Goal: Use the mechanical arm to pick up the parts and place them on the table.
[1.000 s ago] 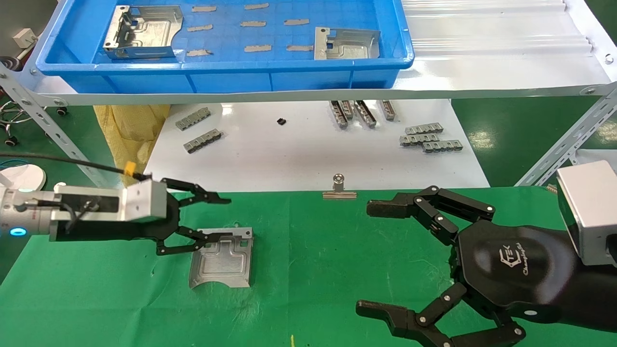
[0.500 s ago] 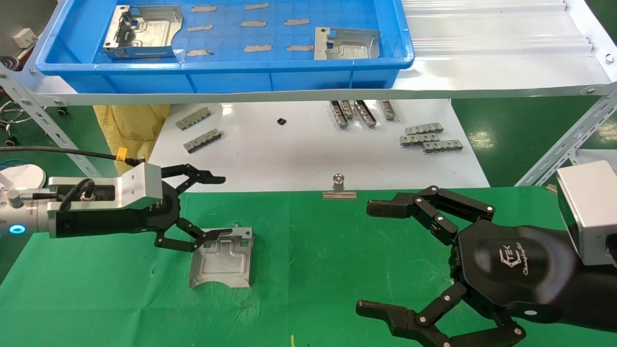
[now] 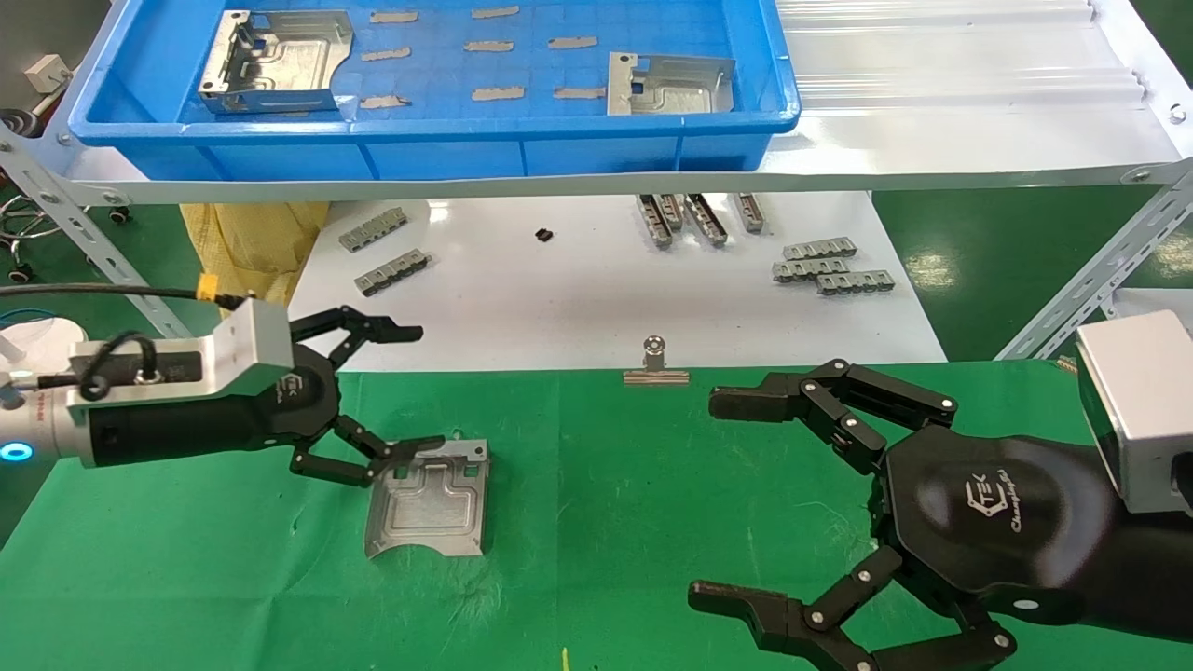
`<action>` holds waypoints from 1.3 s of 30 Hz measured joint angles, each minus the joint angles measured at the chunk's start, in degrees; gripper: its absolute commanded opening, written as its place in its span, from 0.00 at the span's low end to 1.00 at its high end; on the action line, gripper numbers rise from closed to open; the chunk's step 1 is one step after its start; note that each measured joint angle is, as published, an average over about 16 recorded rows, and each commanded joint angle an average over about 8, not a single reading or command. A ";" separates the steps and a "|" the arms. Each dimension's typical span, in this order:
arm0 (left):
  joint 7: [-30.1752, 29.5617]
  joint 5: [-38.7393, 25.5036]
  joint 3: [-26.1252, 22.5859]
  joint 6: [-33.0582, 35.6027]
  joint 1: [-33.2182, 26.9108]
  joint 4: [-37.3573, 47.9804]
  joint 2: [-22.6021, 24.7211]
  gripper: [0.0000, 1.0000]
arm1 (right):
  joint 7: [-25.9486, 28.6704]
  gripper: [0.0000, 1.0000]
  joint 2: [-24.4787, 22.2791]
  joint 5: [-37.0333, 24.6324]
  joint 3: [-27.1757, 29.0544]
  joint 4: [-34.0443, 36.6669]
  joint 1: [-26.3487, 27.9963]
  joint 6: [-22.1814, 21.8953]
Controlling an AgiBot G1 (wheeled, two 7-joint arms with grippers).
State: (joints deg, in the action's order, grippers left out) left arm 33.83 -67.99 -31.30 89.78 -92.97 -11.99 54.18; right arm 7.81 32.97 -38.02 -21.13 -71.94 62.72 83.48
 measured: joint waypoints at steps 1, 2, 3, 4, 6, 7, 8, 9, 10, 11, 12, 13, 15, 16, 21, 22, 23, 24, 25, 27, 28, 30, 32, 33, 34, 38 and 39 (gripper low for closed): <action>-0.90 0.53 0.31 -0.08 0.63 -1.24 -0.39 1.00 | 0.00 1.00 0.00 0.00 0.00 0.00 0.00 0.00; -1.80 1.05 0.62 -0.16 1.27 -2.48 -0.77 1.00 | 0.00 1.00 0.00 0.00 0.00 0.00 0.00 0.00; -2.71 1.59 0.93 -0.25 1.91 -3.74 -1.16 1.00 | 0.00 1.00 0.00 0.00 0.00 0.00 0.00 0.00; -3.62 2.12 1.24 -0.33 2.55 -5.00 -1.55 1.00 | 0.00 1.00 0.00 0.00 0.00 0.00 0.00 0.00; -5.44 3.19 1.86 -0.50 3.83 -7.51 -2.34 1.00 | 0.00 1.00 0.00 0.00 0.00 0.00 0.00 0.00; -6.33 3.71 2.17 -0.58 4.46 -8.74 -2.72 1.00 | 0.00 1.00 0.00 0.00 0.00 0.00 0.00 0.00; -7.24 4.25 2.48 -0.66 5.10 -10.01 -3.11 1.00 | 0.00 1.00 0.00 0.00 0.00 0.00 0.00 0.00; -8.14 4.77 2.79 -0.75 5.73 -11.25 -3.50 1.00 | 0.00 1.00 0.00 0.00 0.00 0.00 0.00 0.00; -9.03 5.29 3.10 -0.83 6.36 -12.48 -3.88 1.00 | 0.00 1.00 0.00 0.00 0.00 0.00 0.00 0.00; -9.95 5.83 3.41 -0.91 7.01 -13.74 -4.27 1.00 | 0.00 1.00 0.00 0.00 0.00 0.00 0.00 0.00; -10.84 6.35 3.71 -0.99 7.64 -14.97 -4.66 1.00 | 0.00 1.00 0.00 0.00 0.00 0.00 0.00 0.00; -11.73 6.88 4.02 -1.08 8.26 -16.21 -5.04 1.00 | 0.00 1.00 0.00 0.00 0.00 0.00 0.00 0.00; -13.55 7.94 4.64 -1.24 9.54 -18.71 -5.82 1.00 | 0.00 1.00 0.00 0.00 -0.01 0.00 0.00 0.00; -14.44 8.47 4.95 -1.32 10.18 -19.95 -6.21 1.00 | 0.00 1.00 0.00 0.00 -0.01 0.00 0.00 0.00; -18.98 11.12 6.51 -1.74 13.37 -26.22 -8.16 1.00 | 0.00 1.00 0.00 0.00 -0.01 0.00 0.00 0.00; -19.88 11.65 6.81 -1.82 14.00 -27.46 -8.54 1.00 | 0.00 1.00 0.00 0.00 -0.01 0.00 0.00 0.00; -20.78 12.18 7.12 -1.91 14.64 -28.70 -8.93 1.00 | 0.00 1.00 0.00 0.00 -0.01 0.00 0.00 0.00; -21.68 12.71 7.43 -1.99 15.27 -29.95 -9.32 1.00 | 0.00 1.00 0.00 0.01 -0.01 0.00 0.00 0.00; -22.58 13.23 7.74 -2.07 15.91 -31.19 -9.71 1.00 | 0.00 1.00 0.00 0.01 -0.01 0.00 0.00 0.00; -24.39 14.30 8.36 -2.24 17.18 -33.70 -10.48 1.00 | 0.00 1.00 0.00 0.01 -0.01 0.00 0.00 0.00; -25.29 14.82 8.67 -2.32 17.82 -34.94 -10.87 1.00 | 0.00 1.00 0.00 0.01 -0.01 0.00 0.00 0.00; -27.10 15.88 9.29 -2.49 19.09 -37.44 -11.65 1.00 | -0.01 1.00 0.00 0.01 -0.01 0.00 0.00 0.00; -28.91 16.94 9.91 -2.65 20.36 -39.93 -12.42 1.00 | -0.01 1.00 0.00 0.01 -0.01 0.00 0.00 0.00; -29.81 17.47 10.22 -2.73 21.00 -41.17 -12.81 1.00 | -0.01 1.00 0.00 0.01 -0.01 0.00 0.00 0.00; -30.70 17.99 10.52 -2.82 21.63 -42.41 -13.20 1.00 | -0.01 1.00 0.00 0.01 -0.01 0.00 0.00 0.00; -34.32 20.11 11.76 -3.15 24.18 -47.41 -14.75 1.00 | -0.01 1.00 0.00 0.01 -0.01 0.00 0.00 0.00; -35.23 20.65 12.08 -3.23 24.82 -48.67 -15.14 1.00 | -0.01 1.00 0.00 0.01 -0.01 0.00 0.00 0.00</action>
State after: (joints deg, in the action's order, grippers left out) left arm -1.40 -47.34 -19.23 86.55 -68.15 -60.66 39.04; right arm 7.80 32.97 -38.01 -21.14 -71.94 62.73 83.47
